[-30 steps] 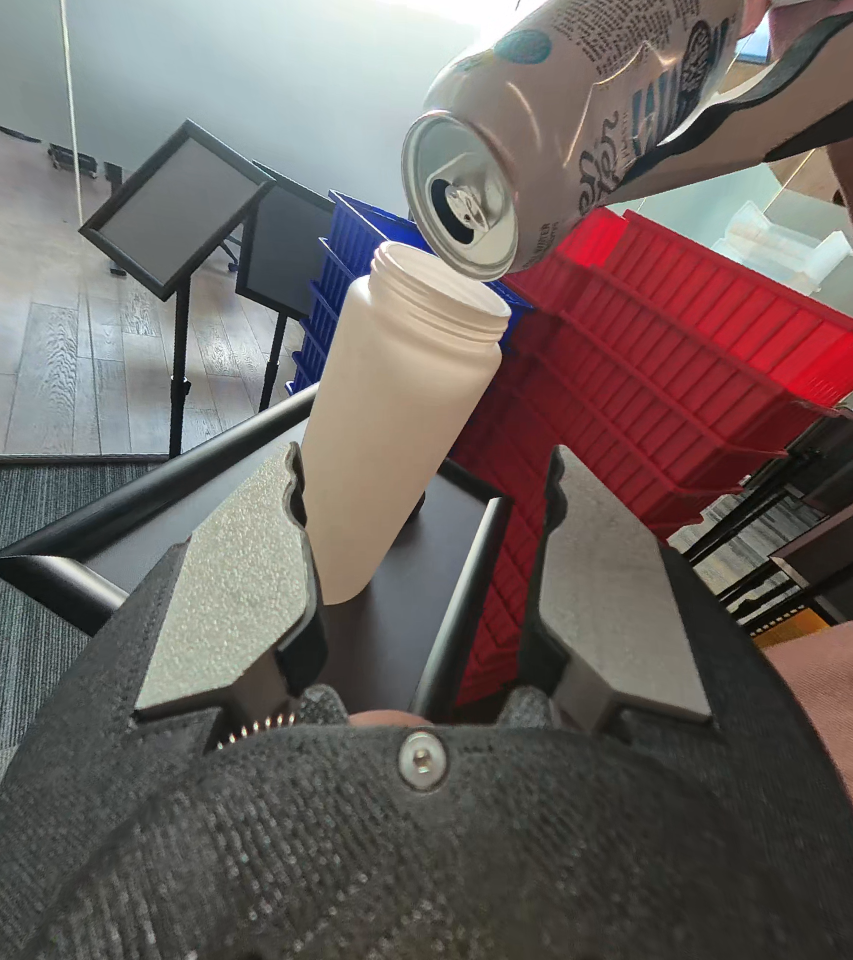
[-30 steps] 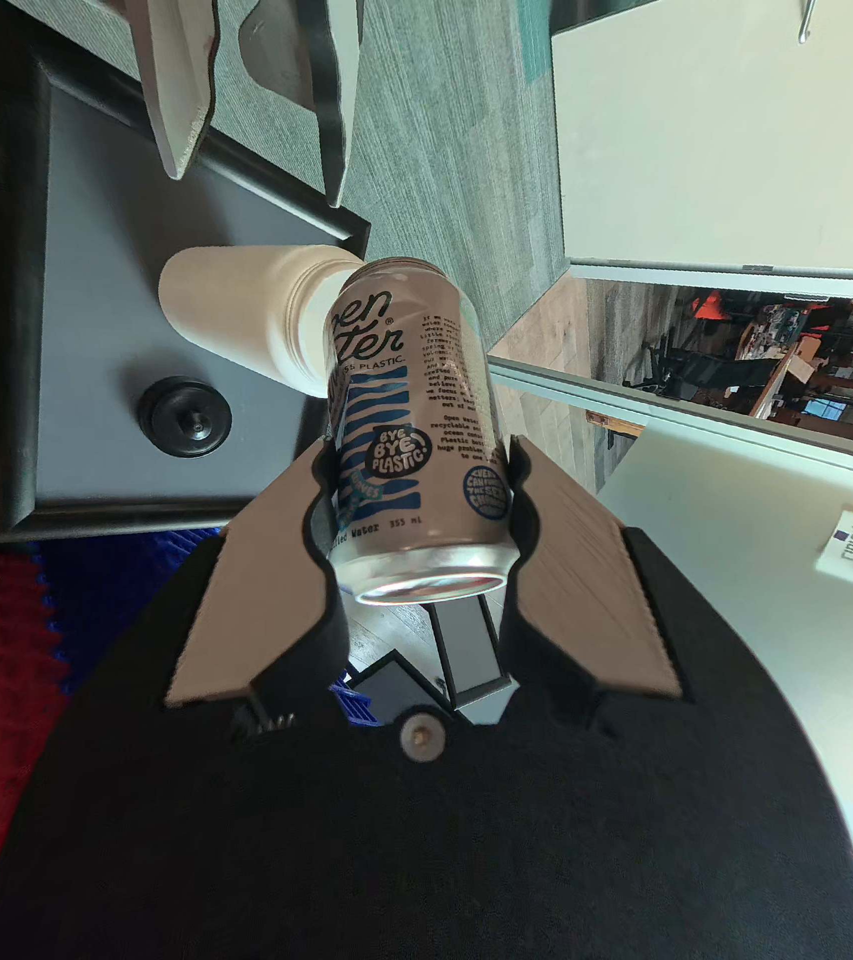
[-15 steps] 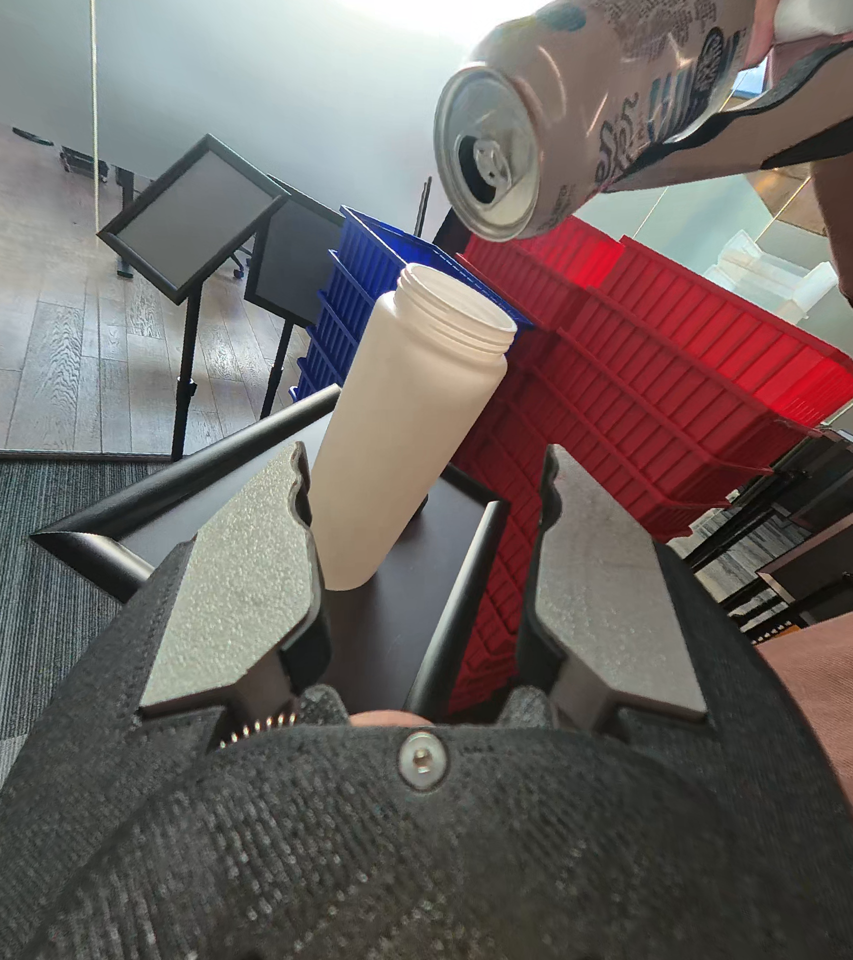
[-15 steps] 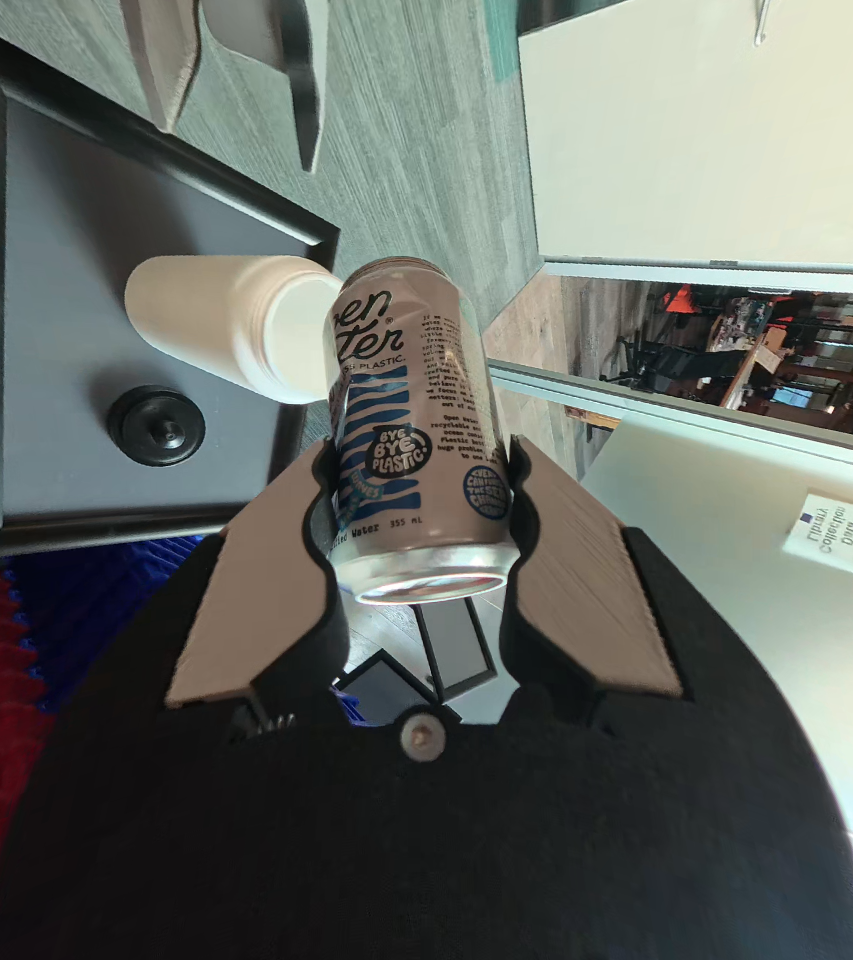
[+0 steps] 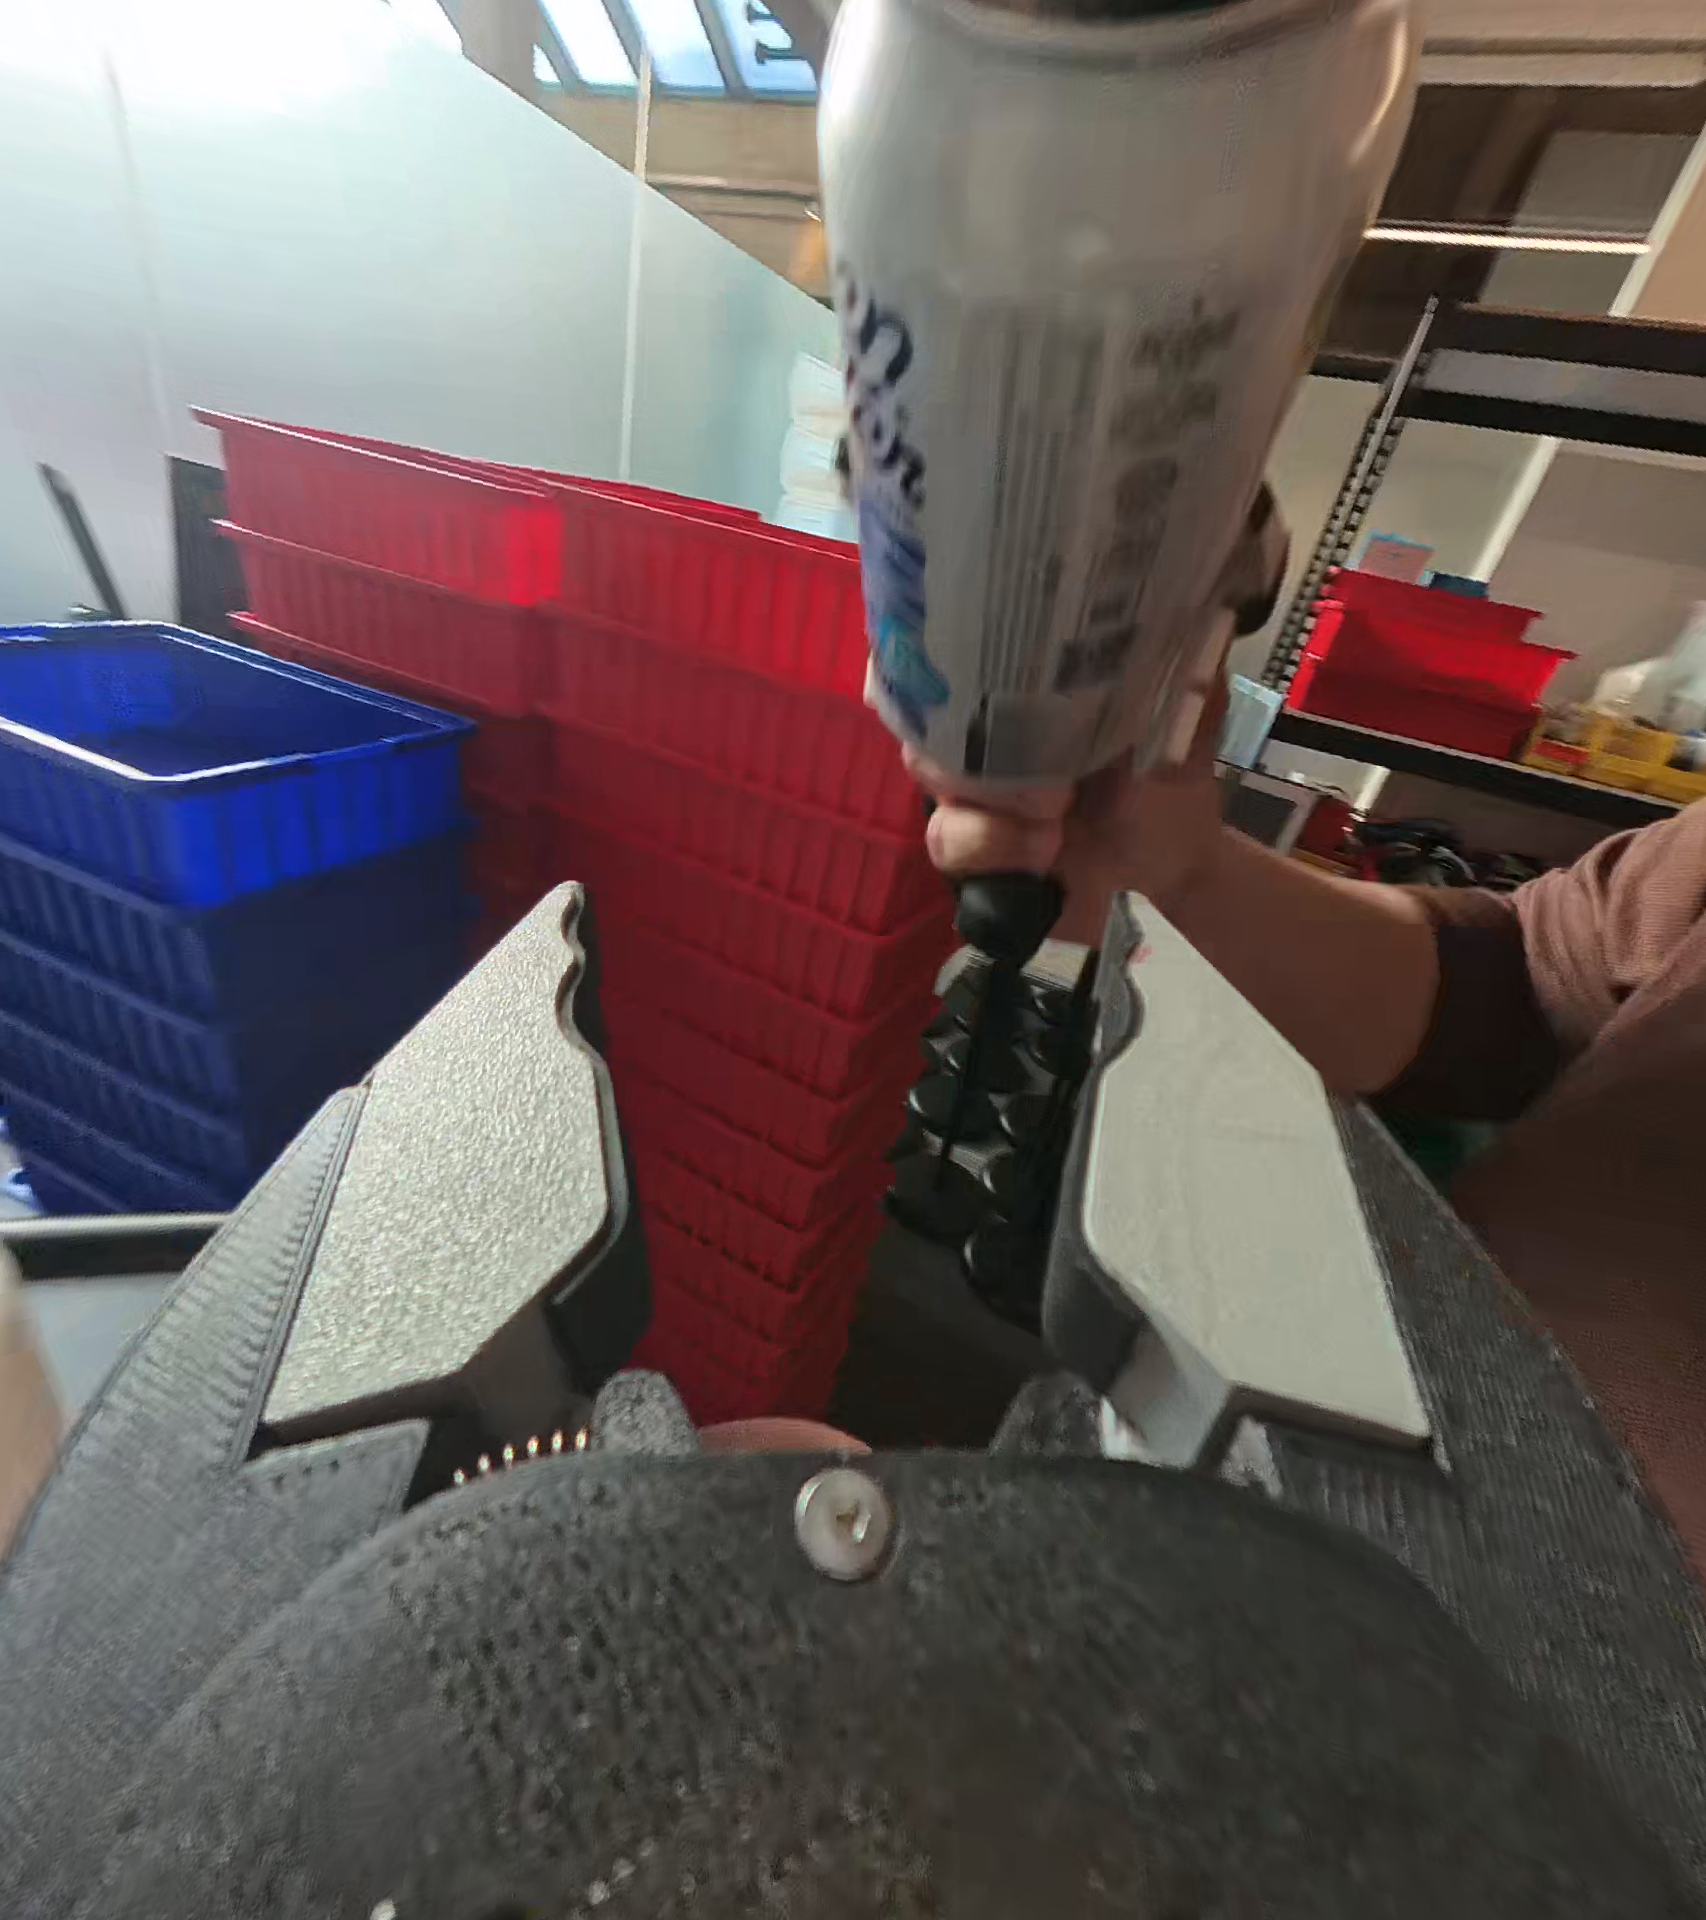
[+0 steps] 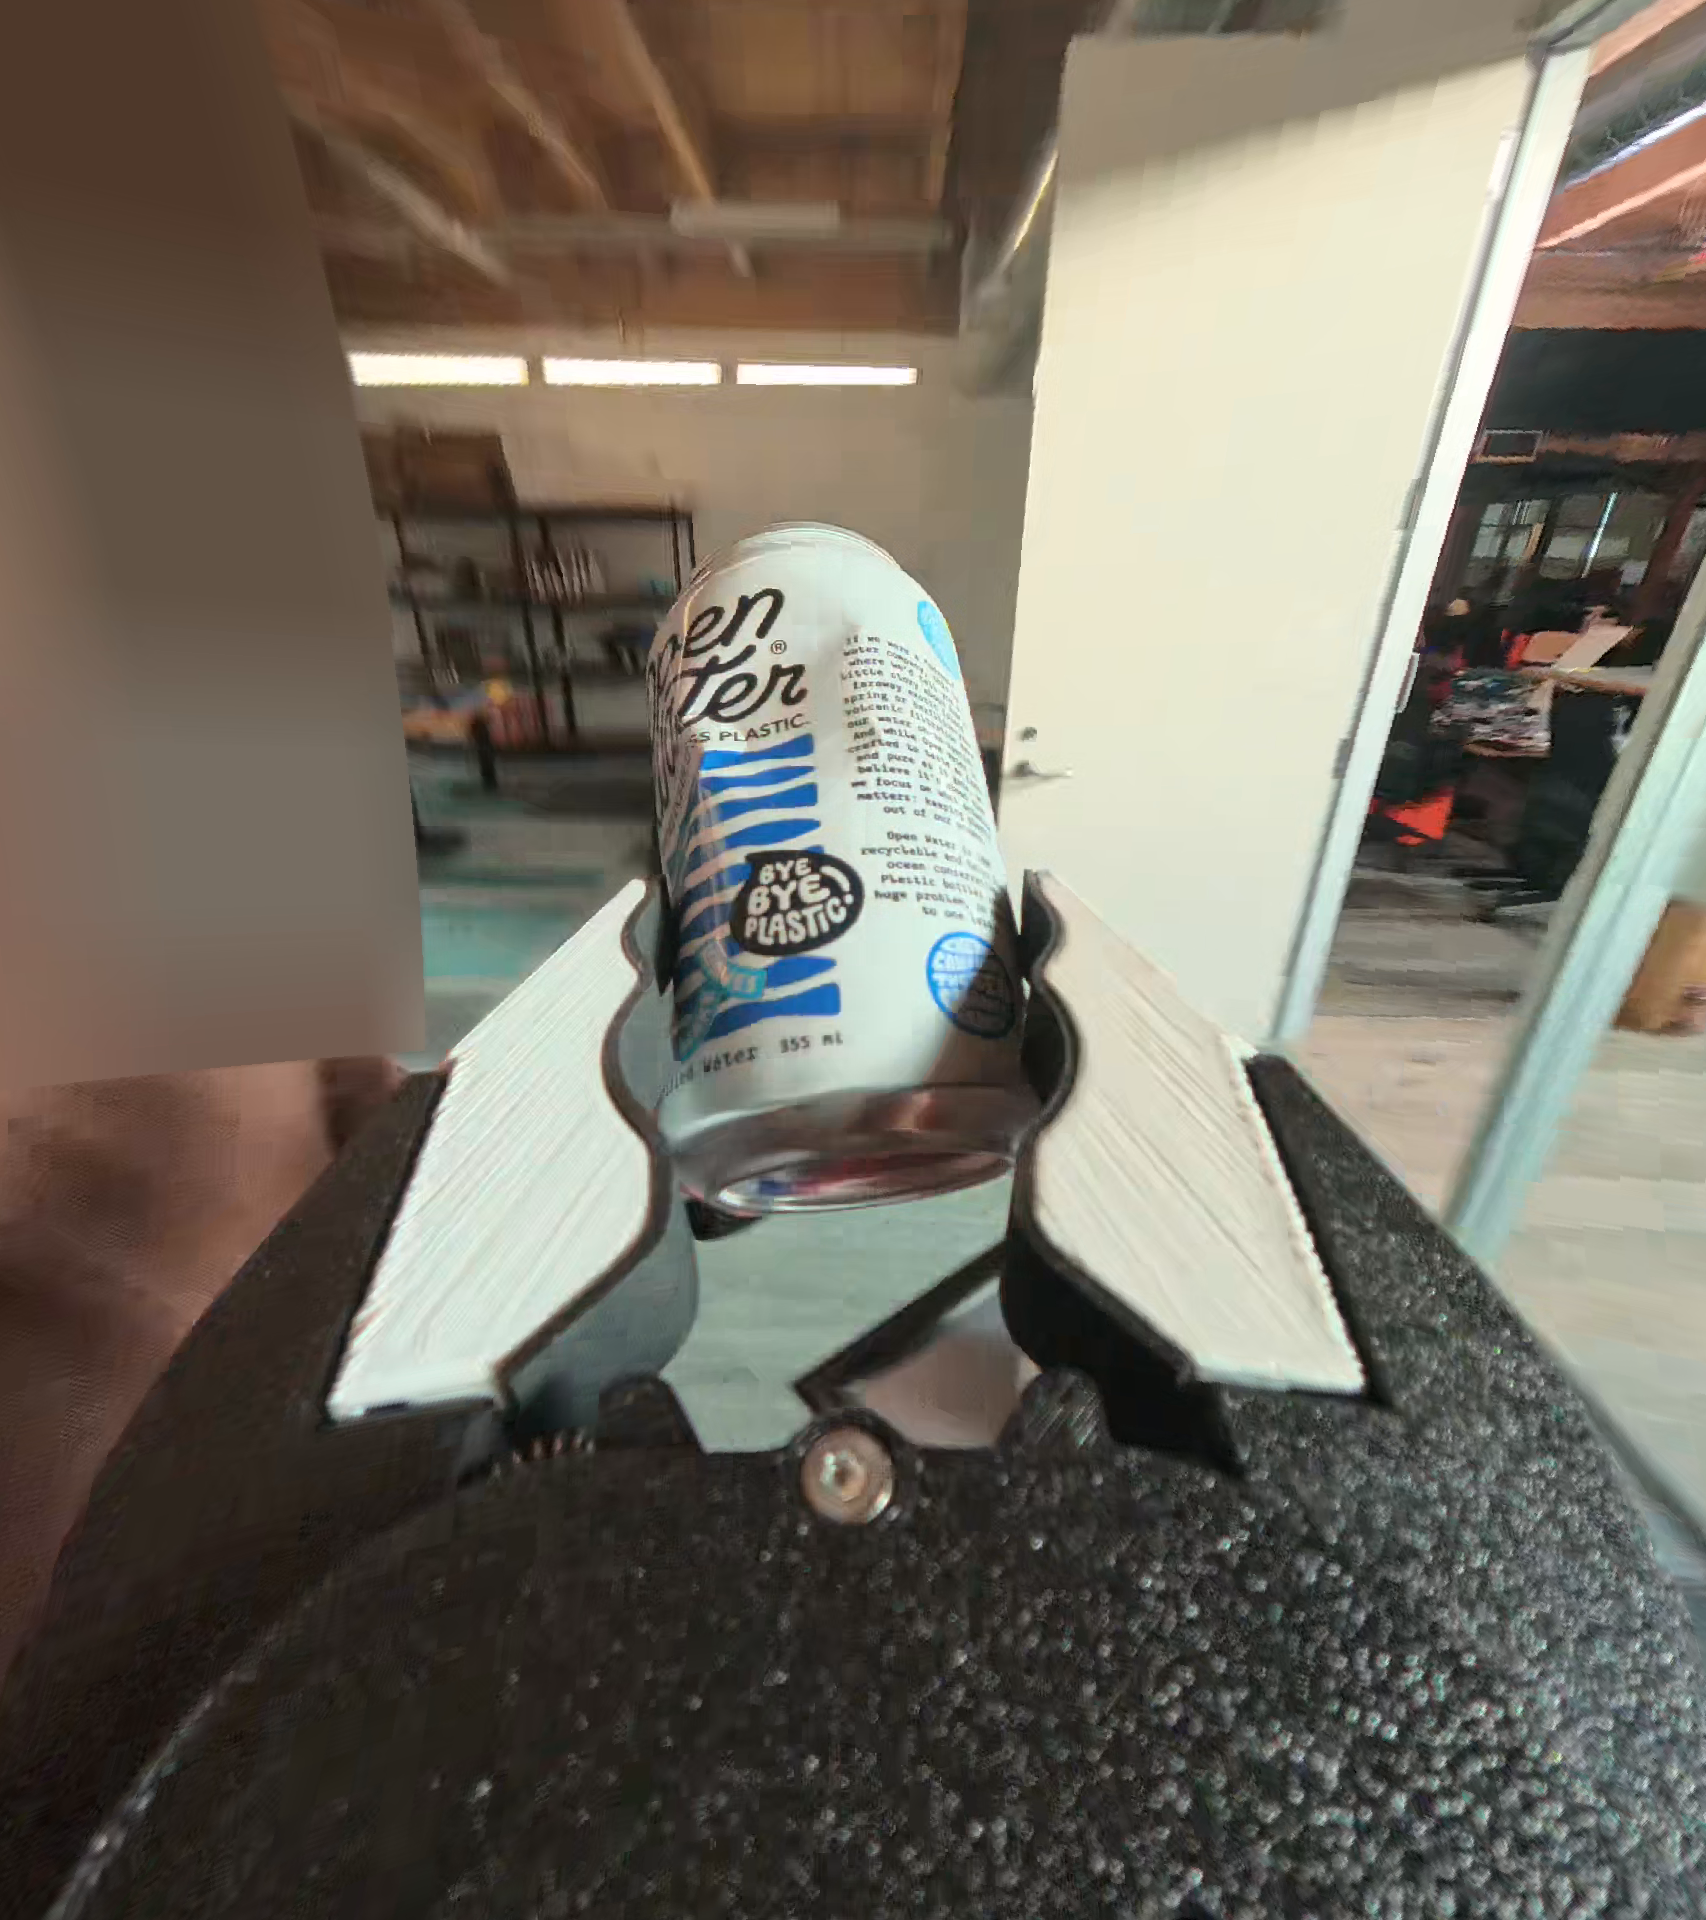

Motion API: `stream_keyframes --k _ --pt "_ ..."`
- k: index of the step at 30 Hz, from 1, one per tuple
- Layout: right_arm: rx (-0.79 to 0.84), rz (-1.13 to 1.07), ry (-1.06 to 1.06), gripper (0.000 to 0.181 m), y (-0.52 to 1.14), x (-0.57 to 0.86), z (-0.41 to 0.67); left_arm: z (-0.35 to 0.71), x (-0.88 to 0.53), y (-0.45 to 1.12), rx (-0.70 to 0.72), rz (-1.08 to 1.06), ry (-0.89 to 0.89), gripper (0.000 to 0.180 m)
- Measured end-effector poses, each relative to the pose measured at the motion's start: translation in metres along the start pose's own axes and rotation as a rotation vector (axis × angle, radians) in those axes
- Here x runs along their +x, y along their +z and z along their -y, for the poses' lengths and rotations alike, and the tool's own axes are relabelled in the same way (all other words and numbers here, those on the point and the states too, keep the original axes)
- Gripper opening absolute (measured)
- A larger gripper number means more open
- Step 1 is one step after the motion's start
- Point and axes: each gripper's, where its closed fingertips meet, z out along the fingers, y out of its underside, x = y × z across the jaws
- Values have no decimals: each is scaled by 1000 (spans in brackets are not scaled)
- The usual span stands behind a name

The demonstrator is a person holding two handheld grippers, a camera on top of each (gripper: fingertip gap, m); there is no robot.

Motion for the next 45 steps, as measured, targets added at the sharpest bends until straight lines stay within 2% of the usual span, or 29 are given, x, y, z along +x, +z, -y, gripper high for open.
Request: stream_keyframes --k 3,5,6,7,9,14,19,20,22,26,28,29,31,32,33,34,35,36,38,39,41,43,44,45 --pt "135 -43 266 64 -38 -28 -67 -26 51 46 -80 -216 -52 100" --pt "175 -98 355 64 -70 -43 -91 -44 92 73 -126 -356 -132 95" --pt "146 -147 345 64 -86 -51 -104 -54 109 88 -155 -396 -167 105" --pt "129 -207 311 64 -106 -60 -111 -63 126 103 -186 -437 -192 105" --pt "161 -296 288 65 -150 -82 -112 -78 166 130 -239 -551 -220 94" --pt "216 -551 254 67 -276 -170 -111 -123 304 204 -373 -834 -221 89" --pt "102 -918 152 65 -443 -308 -106 -164 469 284 -424 -1046 -232 89" --pt "75 -1017 114 57 -483 -347 -97 -171 504 295 -451 -1113 -230 89" --pt "30 -1206 15 2 -559 -444 -63 -190 571 319 -502 -1203 -176 88" --pt "23 -1691 -231 0 -662 -650 29 -210 706 340 -625 -1473 -175 88" --pt "52 -1846 -332 0 -677 -713 50 -226 771 342 -671 -1608 -119 88" --pt "57 -1877 -334 0 -680 -723 46 -234 803 342 -693 -1673 -106 88" --pt "3 -1830 -144 0 -680 -700 3 -247 862 340 -730 -1812 -117 88" --pt "-78 -1799 9 0 -683 -683 -33 -255 888 338 -755 -1878 -113 87" --pt "-198 -1876 90 0 -699 -683 -60 -271 910 356 -759 -1847 -64 85" --pt "-280 -2020 39 0 -721 -704 -64 -276 927 365 -754 -1912 -85 86" --pt "-287 -2117 -32 0 -735 -733 -53 -279 944 375 -800 -1949 -150 86" --pt "-211 -2172 -78 0 -744 -763 -37 -284 961 382 -819 -1998 -186 86" --pt "-5 -2204 -131 0 -767 -808 -14 -302 997 392 -818 -2092 -125 86" --pt "45 -2186 -102 0 -783 -813 -18 -308 1016 394 -814 -2155 -124 86" --pt "-17 -2156 98 3 -824 -798 -56 -321 1058 415 -810 -2205 -127 85" --pt "-20 -2289 93 0 -861 -832 -54 -319 1091 452 -856 -2255 -277 85" --pt "41 -2346 57 0 -872 -858 -43 -322 1107 465 -860 -2283 -294 85" --pt "120 -2399 -23 0 -880 -887 -29 -333 1123 472 -851 -2309 -232 85"
